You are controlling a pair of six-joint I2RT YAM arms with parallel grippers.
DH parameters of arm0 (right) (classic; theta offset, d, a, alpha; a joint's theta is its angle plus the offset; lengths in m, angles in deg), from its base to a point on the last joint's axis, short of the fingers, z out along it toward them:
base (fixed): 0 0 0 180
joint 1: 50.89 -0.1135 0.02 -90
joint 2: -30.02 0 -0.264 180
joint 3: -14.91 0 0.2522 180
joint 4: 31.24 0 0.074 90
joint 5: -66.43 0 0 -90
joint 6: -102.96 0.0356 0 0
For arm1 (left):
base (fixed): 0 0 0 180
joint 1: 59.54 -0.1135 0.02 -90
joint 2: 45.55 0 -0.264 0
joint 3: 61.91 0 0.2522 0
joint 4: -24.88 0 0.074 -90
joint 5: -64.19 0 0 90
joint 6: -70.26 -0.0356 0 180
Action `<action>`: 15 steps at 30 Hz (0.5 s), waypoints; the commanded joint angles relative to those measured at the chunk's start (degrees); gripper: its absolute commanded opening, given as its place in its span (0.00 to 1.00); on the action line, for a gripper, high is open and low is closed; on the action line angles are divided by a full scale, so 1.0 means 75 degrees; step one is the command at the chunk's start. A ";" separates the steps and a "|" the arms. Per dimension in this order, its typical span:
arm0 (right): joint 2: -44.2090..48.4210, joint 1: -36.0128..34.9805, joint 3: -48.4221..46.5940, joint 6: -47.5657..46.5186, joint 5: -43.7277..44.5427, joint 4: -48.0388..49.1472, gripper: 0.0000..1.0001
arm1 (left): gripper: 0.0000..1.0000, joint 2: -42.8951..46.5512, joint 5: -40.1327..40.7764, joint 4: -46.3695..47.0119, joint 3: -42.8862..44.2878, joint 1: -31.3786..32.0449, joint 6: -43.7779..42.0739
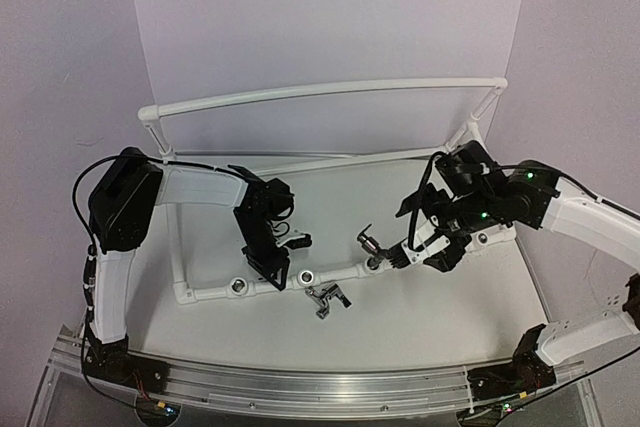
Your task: Install the water faucets
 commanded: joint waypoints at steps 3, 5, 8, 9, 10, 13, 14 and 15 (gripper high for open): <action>0.0197 -0.0410 -0.0008 -0.3016 0.0756 0.0529 0.98 | 0.00 -0.0653 0.0596 0.1884 -0.0119 -0.0170 0.1429; 0.0328 -0.0461 0.0235 -0.3415 0.0882 0.0769 0.98 | 0.00 -0.0630 0.0594 0.1888 -0.0126 -0.0169 0.1424; 0.0148 -0.0760 -0.0090 -0.1708 0.0732 0.0971 0.97 | 0.00 -0.0622 0.0591 0.1865 -0.0109 -0.0168 0.1428; -0.0082 -0.0870 -0.0435 -0.0813 0.0728 0.0834 0.96 | 0.00 -0.0623 0.0590 0.1861 -0.0097 -0.0170 0.1428; -0.0394 -0.0939 -0.0921 0.0046 0.0699 0.0556 0.94 | 0.00 -0.0621 0.0585 0.1861 -0.0087 -0.0170 0.1428; -0.1028 -0.0930 -0.1886 0.3247 0.0656 0.0041 0.94 | 0.00 -0.0603 0.0573 0.1839 -0.0060 -0.0176 0.1432; -0.1119 -0.0935 -0.2052 0.3995 0.0553 -0.0210 0.95 | 0.00 -0.0589 0.0568 0.1844 -0.0059 -0.0176 0.1431; -0.1110 -0.0931 -0.2102 0.4788 0.0398 -0.0325 0.96 | 0.00 -0.0570 0.0551 0.1848 -0.0053 -0.0167 0.1423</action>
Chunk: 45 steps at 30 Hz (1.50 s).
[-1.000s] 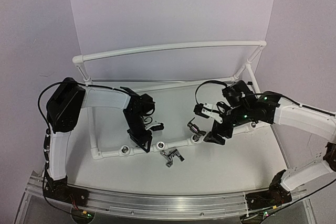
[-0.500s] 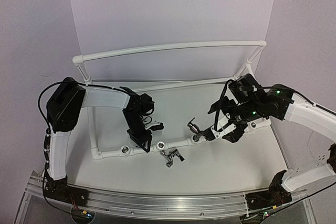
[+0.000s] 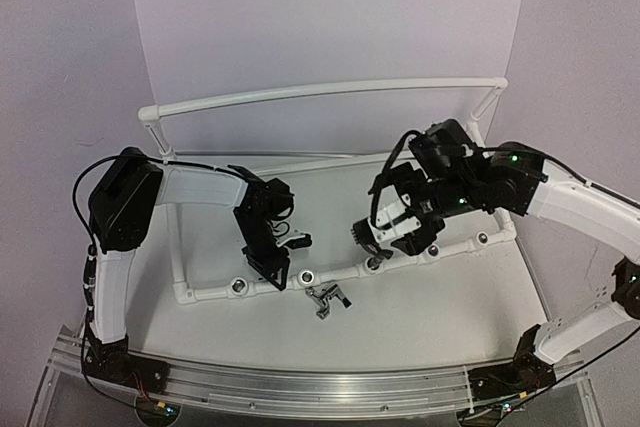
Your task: Install the water faucets
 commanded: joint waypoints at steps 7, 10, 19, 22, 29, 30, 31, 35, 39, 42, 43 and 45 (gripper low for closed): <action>0.0071 0.0198 -0.0251 0.9493 -0.0210 -0.0560 0.92 | 0.00 -0.0564 0.0501 0.1933 -0.0007 -0.0161 0.1442; 0.0371 0.0399 0.0202 1.0619 -0.0126 -0.0159 0.89 | 0.00 -0.0564 0.0480 0.2001 -0.0051 -0.0162 0.1452; -0.0787 0.0887 0.0165 1.2551 -0.0659 0.0149 0.97 | 0.00 -0.0403 0.0431 0.2227 -0.0282 -0.0169 0.1607; -0.1205 0.1068 -0.0014 1.3423 -0.0959 0.0058 0.97 | 0.00 -0.0418 0.0398 0.2324 -0.0268 -0.0173 0.1693; -0.1186 0.1076 0.1150 1.3688 -0.0244 0.0321 0.94 | 0.00 -0.0412 0.0318 0.2685 -0.0494 -0.0173 0.1826; -0.1160 0.1074 0.1321 1.3601 -0.0009 0.0452 0.93 | 0.00 -0.0421 0.0332 0.2694 -0.0519 -0.0173 0.1825; -0.1139 0.1072 0.1396 1.3485 0.0075 0.0569 0.93 | 0.00 -0.0428 0.0332 0.2698 -0.0532 -0.0173 0.1824; -0.1100 0.1074 0.1424 1.3509 -0.0054 0.0677 0.88 | 0.00 -0.0461 0.0290 0.2810 -0.0582 -0.0172 0.1852; -0.1180 0.1075 0.1322 1.3573 -0.0119 0.0750 0.87 | 0.00 -0.0560 0.0234 0.2850 -0.0504 -0.0173 0.1852; -0.1274 0.1073 0.1274 1.3681 -0.0327 0.0825 0.85 | 0.00 -0.0569 0.0230 0.2852 -0.0490 -0.0169 0.1848; -0.1302 0.1075 0.1278 1.3689 -0.0369 0.0840 0.84 | 0.00 -0.0557 0.0230 0.2862 -0.0500 -0.0173 0.1848; -0.1351 0.1076 0.1295 1.3746 -0.0397 0.0860 0.82 | 0.00 -0.0551 0.0222 0.2878 -0.0522 -0.0173 0.1848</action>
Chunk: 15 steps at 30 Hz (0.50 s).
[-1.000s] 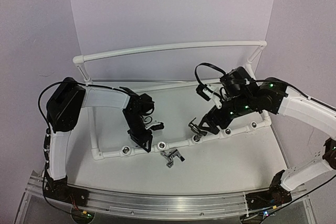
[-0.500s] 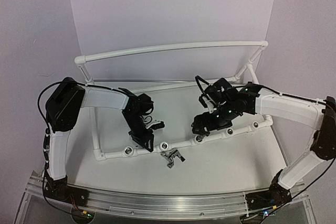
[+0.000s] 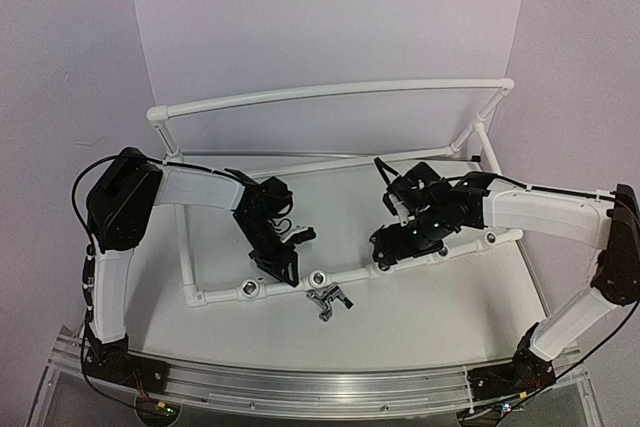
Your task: Install the water faucets
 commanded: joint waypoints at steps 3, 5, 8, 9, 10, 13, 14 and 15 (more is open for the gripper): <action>-0.0132 -0.0015 -0.0256 0.0347 -0.0148 0.0248 0.77 | 0.00 -0.0623 0.1382 0.1686 -0.0141 -0.0087 0.0725; -0.0204 -0.0018 -0.0334 0.0470 -0.0222 0.0261 0.73 | 0.00 -0.0618 0.1389 0.1680 -0.0141 -0.0087 0.0720; -0.0244 -0.0016 -0.0358 0.0630 -0.0256 0.0256 0.67 | 0.00 -0.0611 0.1393 0.1685 -0.0142 -0.0087 0.0714; -0.0242 -0.0014 -0.0342 0.0666 -0.0239 0.0257 0.64 | 0.00 -0.0611 0.1400 0.1678 -0.0130 -0.0088 0.0711; -0.0238 -0.0013 -0.0326 0.0716 -0.0206 0.0255 0.61 | 0.00 -0.0617 0.1400 0.1657 -0.0117 -0.0094 0.0705; -0.0198 -0.0006 -0.0294 0.0819 -0.0214 0.0260 0.54 | 0.00 -0.0646 0.1407 0.1627 -0.0063 -0.0099 0.0692; -0.0186 0.0009 -0.0289 0.0880 -0.0213 0.0244 0.51 | 0.00 -0.0657 0.1409 0.1621 -0.0060 -0.0098 0.0690; -0.0175 0.0026 -0.0278 0.0927 -0.0229 0.0236 0.49 | 0.00 -0.0668 0.1410 0.1624 -0.0059 -0.0096 0.0690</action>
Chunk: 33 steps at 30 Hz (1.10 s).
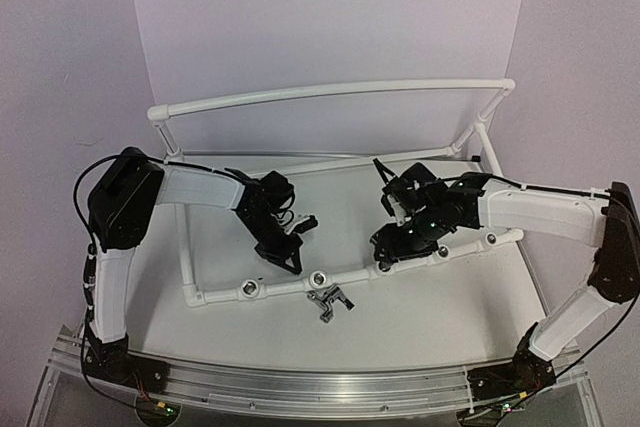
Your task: Install the water faucets
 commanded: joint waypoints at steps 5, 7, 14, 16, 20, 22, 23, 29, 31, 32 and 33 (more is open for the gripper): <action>0.0075 0.0094 -0.0142 0.0472 0.0002 0.0082 0.41 | 0.00 -0.0642 0.1267 0.0745 -0.0125 -0.0076 0.0069; 0.0087 0.0113 -0.0122 0.0526 -0.0015 0.0079 0.38 | 0.00 -0.0625 0.1273 0.0748 -0.0125 -0.0093 0.0064; 0.0103 0.0187 -0.0072 0.0669 -0.0021 0.0059 0.23 | 0.00 -0.0622 0.1280 0.0718 -0.0125 -0.0108 0.0052; 0.0120 0.0210 -0.0050 0.0721 -0.0037 0.0054 0.23 | 0.00 -0.0591 0.1266 0.0741 -0.0118 -0.0108 0.0059; 0.0124 0.0277 -0.0036 0.0870 -0.0016 0.0016 0.20 | 0.00 -0.0572 0.1316 0.0698 -0.0093 -0.0108 0.0054; 0.0134 0.0298 -0.0057 0.0941 -0.0014 -0.0001 0.33 | 0.00 -0.0575 0.1327 0.0682 -0.0079 -0.0111 0.0052; 0.0139 0.0304 -0.0062 0.0970 -0.0023 -0.0010 0.47 | 0.00 -0.0575 0.1337 0.0686 -0.0084 -0.0109 0.0052; 0.0249 0.0335 0.0009 0.0960 -0.0086 -0.0023 0.73 | 0.00 -0.0593 0.1341 0.0678 -0.0064 -0.0108 0.0064; 0.0289 0.0353 0.0030 0.0939 -0.0075 -0.0026 0.76 | 0.00 -0.0613 0.1333 0.0670 -0.0039 -0.0108 0.0064; 0.0311 0.0361 0.0031 0.0924 -0.0107 -0.0036 0.77 | 0.00 -0.0625 0.1327 0.0648 -0.0022 -0.0108 0.0064; 0.0354 0.0365 0.0027 0.0826 -0.0190 -0.0023 0.79 | 0.00 -0.0639 0.1327 0.0638 -0.0007 -0.0109 0.0055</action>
